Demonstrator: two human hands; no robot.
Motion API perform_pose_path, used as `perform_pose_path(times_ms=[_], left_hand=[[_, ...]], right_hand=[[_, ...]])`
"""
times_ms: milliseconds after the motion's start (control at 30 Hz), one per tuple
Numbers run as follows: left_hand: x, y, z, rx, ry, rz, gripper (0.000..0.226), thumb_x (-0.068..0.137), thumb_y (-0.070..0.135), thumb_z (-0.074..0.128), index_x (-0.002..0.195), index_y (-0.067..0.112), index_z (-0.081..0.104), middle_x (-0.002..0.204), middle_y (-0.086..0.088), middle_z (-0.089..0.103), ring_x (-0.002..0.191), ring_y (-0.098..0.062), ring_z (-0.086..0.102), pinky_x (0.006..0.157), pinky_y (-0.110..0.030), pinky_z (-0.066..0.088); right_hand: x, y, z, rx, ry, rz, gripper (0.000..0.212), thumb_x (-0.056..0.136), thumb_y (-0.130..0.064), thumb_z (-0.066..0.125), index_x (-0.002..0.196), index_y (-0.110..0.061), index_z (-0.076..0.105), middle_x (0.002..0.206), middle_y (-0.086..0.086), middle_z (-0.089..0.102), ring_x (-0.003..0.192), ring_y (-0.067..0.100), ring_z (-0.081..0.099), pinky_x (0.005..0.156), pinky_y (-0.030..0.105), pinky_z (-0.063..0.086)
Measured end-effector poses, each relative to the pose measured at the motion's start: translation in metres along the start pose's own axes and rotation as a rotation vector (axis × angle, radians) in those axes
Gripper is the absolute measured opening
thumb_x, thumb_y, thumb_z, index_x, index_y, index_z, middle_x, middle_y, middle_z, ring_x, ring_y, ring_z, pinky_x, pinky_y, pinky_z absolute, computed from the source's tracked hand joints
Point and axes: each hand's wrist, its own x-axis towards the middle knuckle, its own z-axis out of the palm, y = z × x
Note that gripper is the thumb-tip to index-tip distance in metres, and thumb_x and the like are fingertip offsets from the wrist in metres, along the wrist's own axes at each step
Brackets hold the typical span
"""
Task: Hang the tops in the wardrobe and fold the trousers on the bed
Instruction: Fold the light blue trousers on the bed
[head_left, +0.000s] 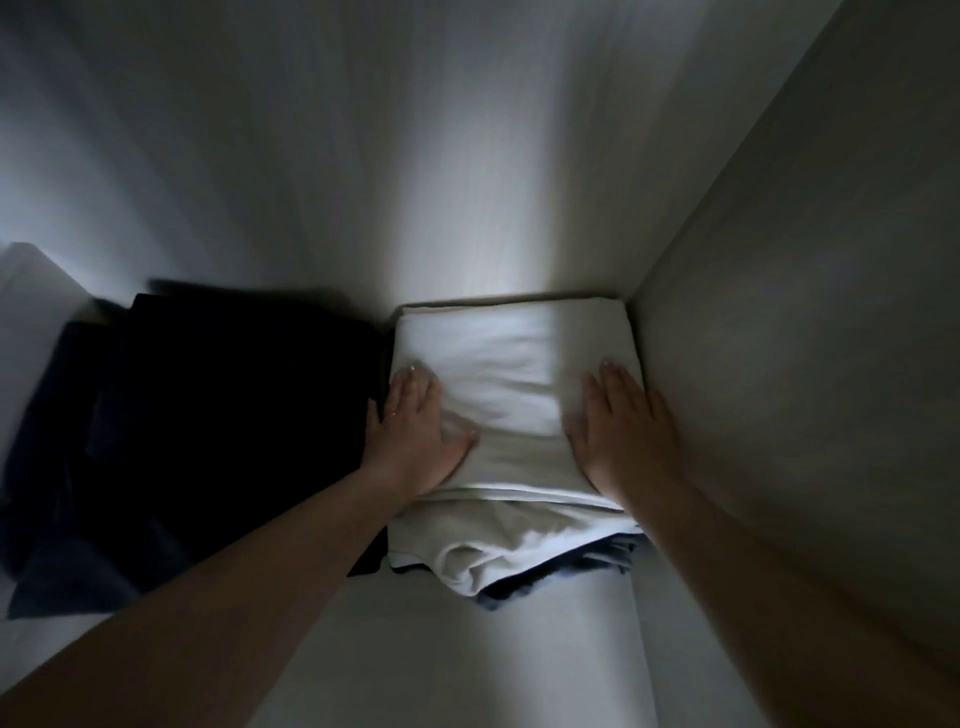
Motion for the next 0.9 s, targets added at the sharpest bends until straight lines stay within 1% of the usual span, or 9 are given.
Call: perform_pose_path(times_ms=[133,233,300,433,533,600,667,733,900], left_hand=[[-0.056,0.017,0.017,-0.216,0.080,0.048,0.075,0.089,0.058,0.046,0.150,0.018,0.026,0.161,-0.004,0.012,0.148,-0.020,0.006,0.117,-0.048,0.008],[-0.103,0.016,0.039,-0.094,0.208,0.168,0.070,0.087,0.055,0.040,0.141,0.011,0.044,0.151,-0.015,0.036,0.141,-0.033,0.031,0.109,-0.057,0.026],[-0.117,0.006,0.051,0.023,0.248,0.209,0.066,0.084,0.048,0.038,0.132,0.006,0.056,0.140,-0.020,0.049,0.128,-0.039,0.048,0.096,-0.062,0.041],[-0.121,0.000,0.056,0.057,0.222,0.203,0.062,0.085,0.044,0.038,0.128,0.005,0.059,0.136,-0.020,0.053,0.123,-0.039,0.053,0.091,-0.062,0.045],[-0.119,0.000,0.050,0.059,0.170,0.181,0.063,0.089,0.048,0.040,0.140,0.013,0.047,0.149,-0.013,0.039,0.137,-0.029,0.039,0.105,-0.053,0.037],[-0.120,-0.004,0.042,-0.155,0.206,0.097,0.058,0.091,0.048,0.044,0.142,0.019,0.042,0.150,-0.005,0.038,0.140,-0.018,0.033,0.111,-0.037,0.025],[-0.133,-0.005,0.021,-0.560,0.310,0.028,0.034,0.092,0.038,0.051,0.119,0.020,0.060,0.120,0.002,0.061,0.117,-0.018,0.057,0.101,-0.029,0.037],[-0.149,-0.003,-0.004,-0.808,0.414,0.013,0.007,0.094,0.020,0.058,0.098,0.025,0.062,0.097,0.007,0.068,0.093,-0.013,0.066,0.087,-0.033,0.050],[-0.215,0.003,-0.070,-1.029,0.580,0.107,0.024,0.092,0.010,0.059,0.091,0.033,0.063,0.087,0.016,0.072,0.081,-0.002,0.067,0.075,-0.014,0.051]], right_hand=[[-0.053,-0.025,0.009,0.189,0.009,0.006,0.063,0.095,-0.041,0.041,0.151,-0.022,0.021,0.159,0.010,0.010,0.147,0.024,0.007,0.116,0.043,0.006],[-0.083,-0.023,0.023,0.288,0.142,0.082,0.064,0.091,-0.050,0.037,0.143,-0.012,0.041,0.151,0.025,0.027,0.141,0.038,0.026,0.113,0.050,0.022],[-0.091,-0.019,0.033,0.353,0.154,0.116,0.068,0.090,-0.054,0.033,0.142,-0.010,0.042,0.150,0.027,0.026,0.140,0.040,0.026,0.112,0.050,0.026],[-0.087,-0.014,0.045,0.390,0.045,0.088,0.067,0.095,-0.050,0.043,0.150,-0.021,0.020,0.158,0.017,0.005,0.147,0.028,0.004,0.118,0.041,0.011],[-0.084,-0.010,0.036,0.419,0.033,0.070,0.057,0.096,-0.042,0.046,0.147,-0.022,0.031,0.158,0.013,0.017,0.146,0.025,0.017,0.116,0.038,0.017],[-0.090,-0.008,0.019,0.728,0.152,0.118,0.032,0.094,-0.022,0.054,0.125,-0.027,0.060,0.137,0.001,0.054,0.124,0.020,0.053,0.105,0.041,0.039],[-0.103,-0.011,-0.009,0.999,0.259,0.127,0.038,0.091,-0.011,0.054,0.102,-0.045,0.065,0.098,-0.017,0.072,0.089,0.006,0.069,0.080,0.030,0.055],[-0.114,-0.018,-0.034,1.109,0.288,0.062,0.048,0.091,-0.008,0.052,0.090,-0.054,0.062,0.079,-0.019,0.071,0.068,0.001,0.069,0.061,0.016,0.052],[-0.144,-0.047,-0.107,1.192,0.397,-0.179,0.046,0.093,-0.006,0.053,0.091,-0.050,0.063,0.076,-0.015,0.070,0.068,0.005,0.069,0.065,0.016,0.053]])
